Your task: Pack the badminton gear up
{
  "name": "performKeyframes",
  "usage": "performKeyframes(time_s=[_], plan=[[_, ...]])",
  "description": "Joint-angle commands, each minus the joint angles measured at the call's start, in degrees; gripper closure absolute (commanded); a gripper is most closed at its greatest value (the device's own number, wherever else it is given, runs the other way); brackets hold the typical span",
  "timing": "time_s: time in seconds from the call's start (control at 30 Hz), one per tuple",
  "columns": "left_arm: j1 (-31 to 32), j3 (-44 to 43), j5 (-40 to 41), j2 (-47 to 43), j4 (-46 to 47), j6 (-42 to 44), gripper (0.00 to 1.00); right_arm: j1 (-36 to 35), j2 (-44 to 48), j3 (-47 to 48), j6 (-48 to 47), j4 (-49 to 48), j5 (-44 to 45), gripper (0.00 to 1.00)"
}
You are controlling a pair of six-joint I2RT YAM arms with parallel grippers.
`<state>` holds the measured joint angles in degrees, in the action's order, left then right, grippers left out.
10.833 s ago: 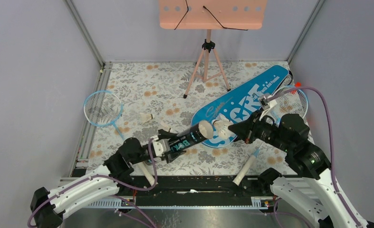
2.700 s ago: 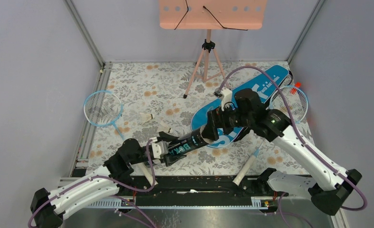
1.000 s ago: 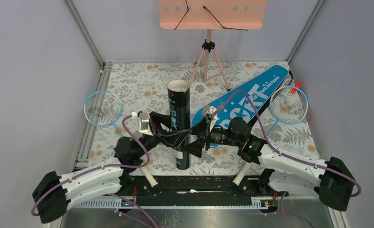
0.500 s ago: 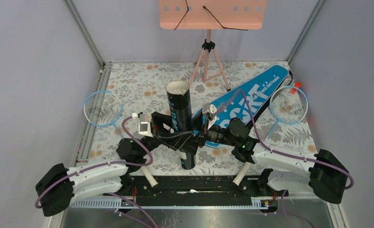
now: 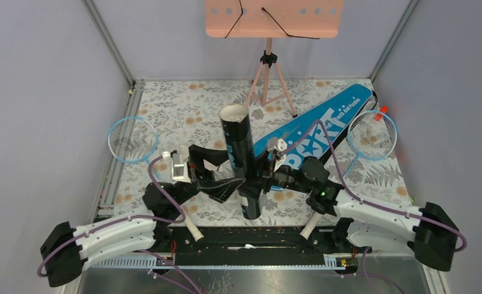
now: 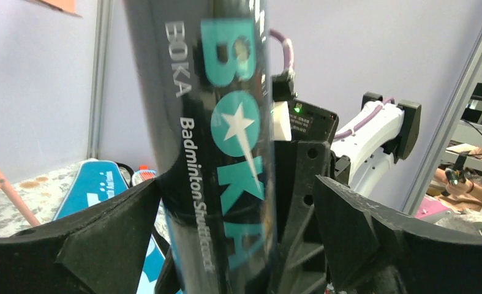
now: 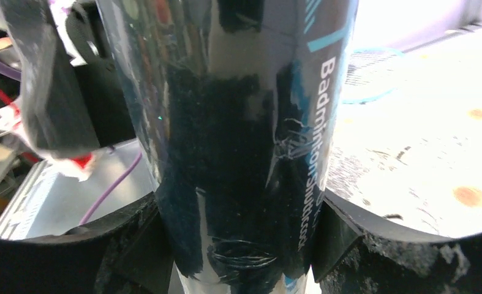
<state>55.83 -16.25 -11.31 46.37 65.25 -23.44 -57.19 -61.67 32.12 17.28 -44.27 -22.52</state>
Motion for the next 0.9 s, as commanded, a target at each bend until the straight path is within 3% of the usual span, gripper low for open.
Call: performKeyframes(time_s=[0.0, 0.1, 0.2, 0.3, 0.37, 0.47, 0.57, 0.7, 0.87], plan=[[0.3, -1.7, 3.6, -10.4, -16.6, 5.0, 0.01, 0.3, 9.7, -3.2, -3.2, 7.6, 13.0, 0.68], [0.3, -3.4, 10.4, -16.7, -33.1, 5.6, 0.01, 0.3, 17.7, -5.5, -6.4, 15.6, 20.7, 0.71], [0.3, -5.3, 26.7, -20.8, -48.5, 0.0, 0.01, 0.3, 24.6, -6.7, -13.4, 24.8, 27.9, 0.71], [-0.5, -9.3, 43.6, -18.7, -65.4, -9.3, 0.01, 0.4, 28.1, -7.1, -30.8, 31.8, 30.5, 0.73], [-2.7, -11.8, 46.9, -15.8, -73.8, -13.6, 0.01, 1.4, 27.9, -6.7, -40.3, 33.4, 32.2, 0.78], [-10.0, -13.8, 42.1, -12.9, -80.7, -17.9, 0.01, 4.0, 26.5, -4.1, -51.0, 39.8, 26.3, 0.80], [-19.9, -11.7, 32.3, -12.0, -79.2, -19.9, 0.03, 5.1, 25.6, -5.2, -52.4, 37.7, 24.3, 0.81], [-32.6, -8.7, 14.9, -7.1, -71.8, -20.1, 0.19, 5.6, 25.2, -10.1, -52.5, 31.5, 19.1, 0.81], [-37.2, -12.2, 5.4, 6.0, -69.3, -18.5, 0.31, 5.9, 24.6, -12.2, -50.9, 28.2, 20.3, 0.82]])
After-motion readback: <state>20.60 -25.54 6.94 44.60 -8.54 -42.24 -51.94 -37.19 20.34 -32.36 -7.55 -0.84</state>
